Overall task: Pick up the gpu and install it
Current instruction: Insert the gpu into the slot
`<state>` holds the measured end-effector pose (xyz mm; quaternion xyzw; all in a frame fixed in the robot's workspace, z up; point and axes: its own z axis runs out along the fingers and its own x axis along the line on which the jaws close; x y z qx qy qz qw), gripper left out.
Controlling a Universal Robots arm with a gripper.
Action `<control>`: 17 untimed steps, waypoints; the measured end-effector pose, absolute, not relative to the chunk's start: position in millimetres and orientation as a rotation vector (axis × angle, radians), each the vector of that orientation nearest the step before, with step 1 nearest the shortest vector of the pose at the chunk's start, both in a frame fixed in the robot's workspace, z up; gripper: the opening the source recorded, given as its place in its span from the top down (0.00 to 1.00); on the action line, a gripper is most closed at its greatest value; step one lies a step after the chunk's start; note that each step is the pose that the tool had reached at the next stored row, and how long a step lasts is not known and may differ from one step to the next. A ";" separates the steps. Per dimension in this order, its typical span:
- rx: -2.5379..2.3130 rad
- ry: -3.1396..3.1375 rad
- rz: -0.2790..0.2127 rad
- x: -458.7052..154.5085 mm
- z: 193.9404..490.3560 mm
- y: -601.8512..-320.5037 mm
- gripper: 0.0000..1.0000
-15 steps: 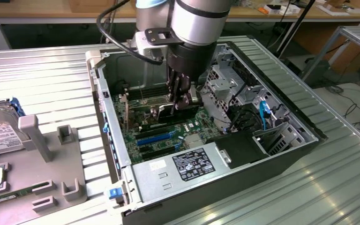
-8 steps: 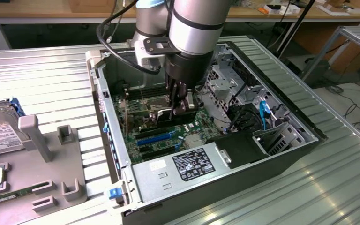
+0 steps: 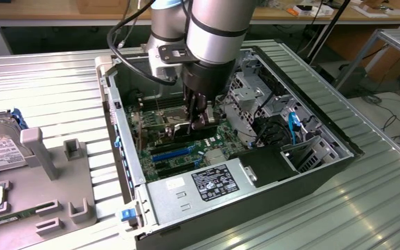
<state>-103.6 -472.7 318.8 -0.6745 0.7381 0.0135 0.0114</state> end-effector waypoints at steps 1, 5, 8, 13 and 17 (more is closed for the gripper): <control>-2.104 2.302 0.042 -103.9 317.7 -472.7 0.73; -2.109 2.297 0.042 -105.2 310.3 -472.6 0.73; -2.114 2.293 0.042 -105.5 306.6 -472.3 0.73; -2.119 2.288 0.042 -105.5 303.2 -467.4 0.73; -2.128 2.280 0.042 -106.7 299.3 -463.4 0.73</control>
